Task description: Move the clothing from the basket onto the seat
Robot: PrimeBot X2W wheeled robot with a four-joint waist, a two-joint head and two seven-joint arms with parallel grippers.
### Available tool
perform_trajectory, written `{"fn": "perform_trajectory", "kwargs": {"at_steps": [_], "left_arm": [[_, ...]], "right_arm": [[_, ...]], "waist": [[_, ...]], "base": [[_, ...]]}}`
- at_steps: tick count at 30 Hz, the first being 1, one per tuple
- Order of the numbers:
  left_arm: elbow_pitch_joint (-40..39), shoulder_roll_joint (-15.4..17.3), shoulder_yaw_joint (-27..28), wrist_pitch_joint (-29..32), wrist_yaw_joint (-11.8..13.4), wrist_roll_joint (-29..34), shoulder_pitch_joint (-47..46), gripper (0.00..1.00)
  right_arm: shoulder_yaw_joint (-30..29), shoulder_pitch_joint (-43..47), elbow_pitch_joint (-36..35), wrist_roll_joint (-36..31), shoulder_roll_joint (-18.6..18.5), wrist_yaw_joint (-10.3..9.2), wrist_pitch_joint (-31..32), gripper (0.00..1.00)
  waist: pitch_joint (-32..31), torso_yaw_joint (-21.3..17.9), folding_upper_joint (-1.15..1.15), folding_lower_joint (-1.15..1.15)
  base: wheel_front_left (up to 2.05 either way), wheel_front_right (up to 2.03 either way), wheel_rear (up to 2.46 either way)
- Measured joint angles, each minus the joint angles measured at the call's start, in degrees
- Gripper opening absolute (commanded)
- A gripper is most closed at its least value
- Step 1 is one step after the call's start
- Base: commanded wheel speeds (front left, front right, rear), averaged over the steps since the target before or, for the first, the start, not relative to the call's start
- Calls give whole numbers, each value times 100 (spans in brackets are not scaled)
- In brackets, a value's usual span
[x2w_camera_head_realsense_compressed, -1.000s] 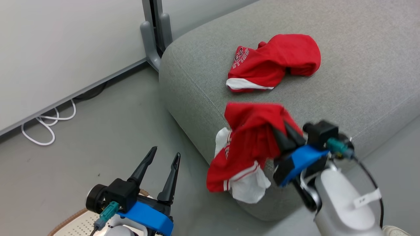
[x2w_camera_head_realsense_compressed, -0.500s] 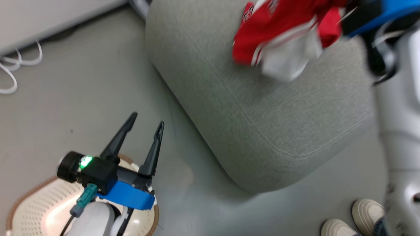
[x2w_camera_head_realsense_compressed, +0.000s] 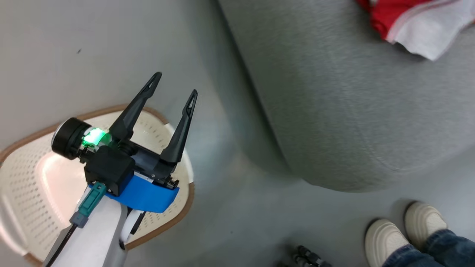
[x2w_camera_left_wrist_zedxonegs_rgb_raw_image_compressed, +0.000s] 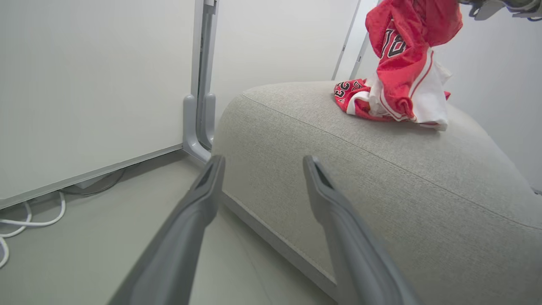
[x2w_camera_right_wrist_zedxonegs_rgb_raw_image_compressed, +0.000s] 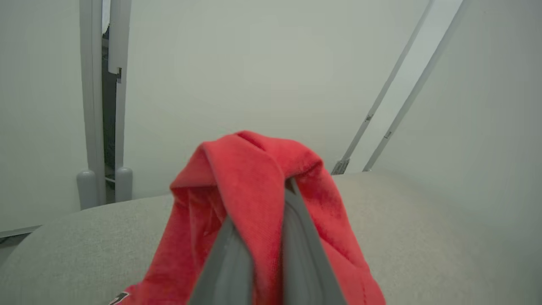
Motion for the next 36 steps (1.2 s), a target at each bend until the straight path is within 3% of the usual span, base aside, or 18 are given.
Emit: {"fn": "perform_trajectory", "kwargs": {"at_steps": [6,7,8,9,24,30,36], "left_arm": [[4,-65,-18,-58,33,29,-54,100],[18,-68,-15,-62,35,37,-54,100],[31,-75,-15,-83,35,37,-55,100],[49,-82,-20,-94,35,36,-55,100],[401,-276,-253,-125,29,-172,-94,100],[610,-538,-153,-126,26,-370,55,100],[959,-850,169,-127,25,-519,428,100]], "right_arm": [[-572,119,745,-411,-32,0,-103,0],[-645,127,820,-471,-33,0,-118,26],[-712,127,873,-544,-33,0,-149,70],[-765,125,936,-614,-34,0,-156,100],[-902,210,1358,-1198,36,0,-305,100],[-632,673,1330,-1311,168,0,-322,100],[8,1650,608,-1117,504,0,-330,100]], "waist": [[298,537,0,0],[327,598,0,0],[350,654,0,0],[363,700,0,0],[-57,858,0,-1],[-582,956,0,-2],[-1372,1101,0,-3]], "base": [[0,0,0],[0,0,0],[0,0,0],[0,0,0],[0,0,0],[0,0,0],[0,0,0]]}}
